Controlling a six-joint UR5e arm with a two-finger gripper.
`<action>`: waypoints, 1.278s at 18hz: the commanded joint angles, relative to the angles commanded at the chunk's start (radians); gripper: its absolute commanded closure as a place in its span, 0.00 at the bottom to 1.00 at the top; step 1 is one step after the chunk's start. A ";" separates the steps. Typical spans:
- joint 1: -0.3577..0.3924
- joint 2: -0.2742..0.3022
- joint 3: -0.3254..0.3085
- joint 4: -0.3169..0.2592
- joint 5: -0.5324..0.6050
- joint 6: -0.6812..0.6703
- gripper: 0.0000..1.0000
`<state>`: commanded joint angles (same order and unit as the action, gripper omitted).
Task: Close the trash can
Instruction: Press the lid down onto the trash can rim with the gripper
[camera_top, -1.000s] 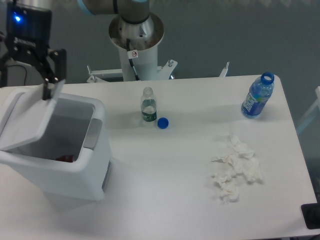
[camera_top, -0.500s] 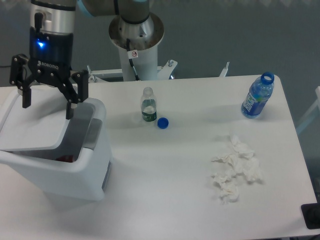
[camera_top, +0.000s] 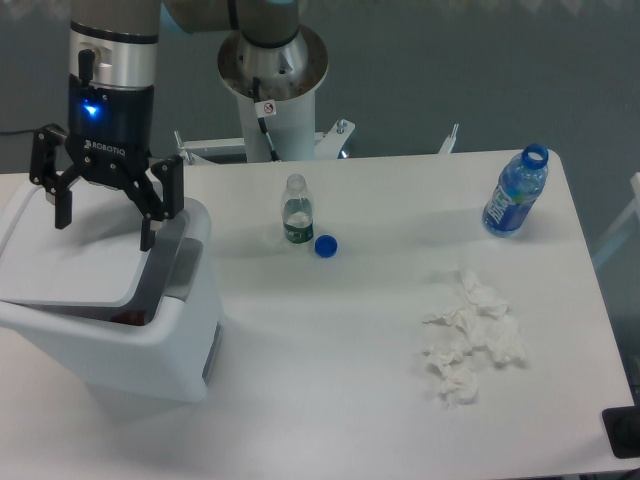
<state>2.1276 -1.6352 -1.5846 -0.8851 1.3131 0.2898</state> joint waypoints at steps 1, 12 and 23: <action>0.005 0.000 0.000 -0.002 0.000 0.015 0.00; 0.020 -0.003 0.000 -0.002 0.166 0.040 0.00; 0.015 0.005 -0.031 -0.008 0.210 0.043 0.00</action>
<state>2.1430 -1.6306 -1.6153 -0.8928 1.5232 0.3329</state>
